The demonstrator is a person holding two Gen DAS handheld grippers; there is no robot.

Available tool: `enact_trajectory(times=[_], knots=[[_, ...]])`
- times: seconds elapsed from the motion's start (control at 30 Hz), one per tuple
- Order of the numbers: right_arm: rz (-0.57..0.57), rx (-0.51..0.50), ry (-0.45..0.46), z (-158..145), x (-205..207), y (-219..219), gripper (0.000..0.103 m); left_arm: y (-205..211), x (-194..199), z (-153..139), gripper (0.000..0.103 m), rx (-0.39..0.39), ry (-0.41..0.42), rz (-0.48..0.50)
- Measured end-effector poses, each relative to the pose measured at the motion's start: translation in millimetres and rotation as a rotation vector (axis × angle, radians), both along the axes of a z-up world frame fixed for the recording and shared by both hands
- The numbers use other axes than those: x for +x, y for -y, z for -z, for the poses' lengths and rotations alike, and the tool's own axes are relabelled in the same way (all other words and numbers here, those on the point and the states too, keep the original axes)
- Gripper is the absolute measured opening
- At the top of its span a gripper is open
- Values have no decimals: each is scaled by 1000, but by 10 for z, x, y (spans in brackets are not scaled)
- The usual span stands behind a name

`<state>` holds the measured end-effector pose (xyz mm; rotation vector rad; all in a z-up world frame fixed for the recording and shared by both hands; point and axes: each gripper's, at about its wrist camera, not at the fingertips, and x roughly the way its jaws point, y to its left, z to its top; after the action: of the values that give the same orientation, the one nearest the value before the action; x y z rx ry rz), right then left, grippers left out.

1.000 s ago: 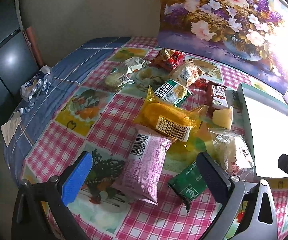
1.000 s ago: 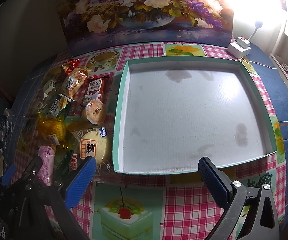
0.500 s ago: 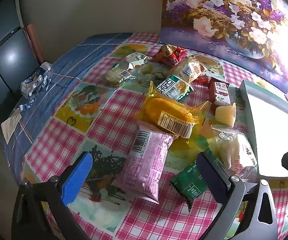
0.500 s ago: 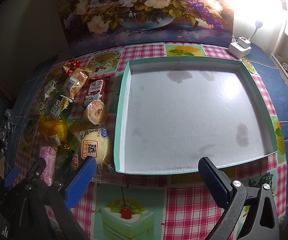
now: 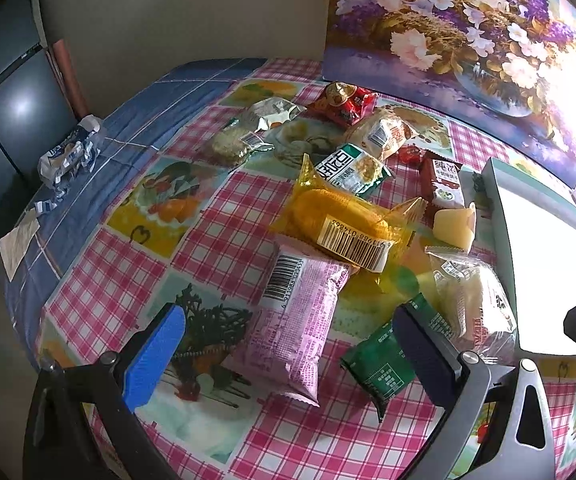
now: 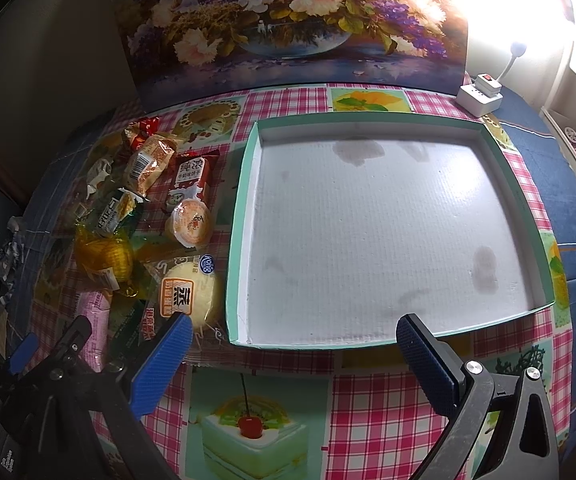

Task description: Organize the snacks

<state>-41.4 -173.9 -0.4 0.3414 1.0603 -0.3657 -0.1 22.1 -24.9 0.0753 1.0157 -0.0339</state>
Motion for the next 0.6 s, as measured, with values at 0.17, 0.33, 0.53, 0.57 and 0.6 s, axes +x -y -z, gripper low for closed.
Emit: enact_trajectory(times=[0.17, 0.33, 0.53, 0.57, 0.6], knots=[[-1, -5, -5, 11, 10, -2, 103, -28, 8, 23, 103, -12, -10, -8], [0, -14, -13, 21, 22, -5, 103, -55, 24, 53, 103, -20, -23, -15], [-11, -33, -28, 42, 67, -37, 103, -86, 53, 110, 103, -23, -43, -25], [-14, -37, -30, 45, 79, -52, 103, -91, 57, 119, 103, -23, -45, -25], [-18, -40, -32, 49, 92, -66, 103, -95, 64, 130, 103, -20, -47, -26]])
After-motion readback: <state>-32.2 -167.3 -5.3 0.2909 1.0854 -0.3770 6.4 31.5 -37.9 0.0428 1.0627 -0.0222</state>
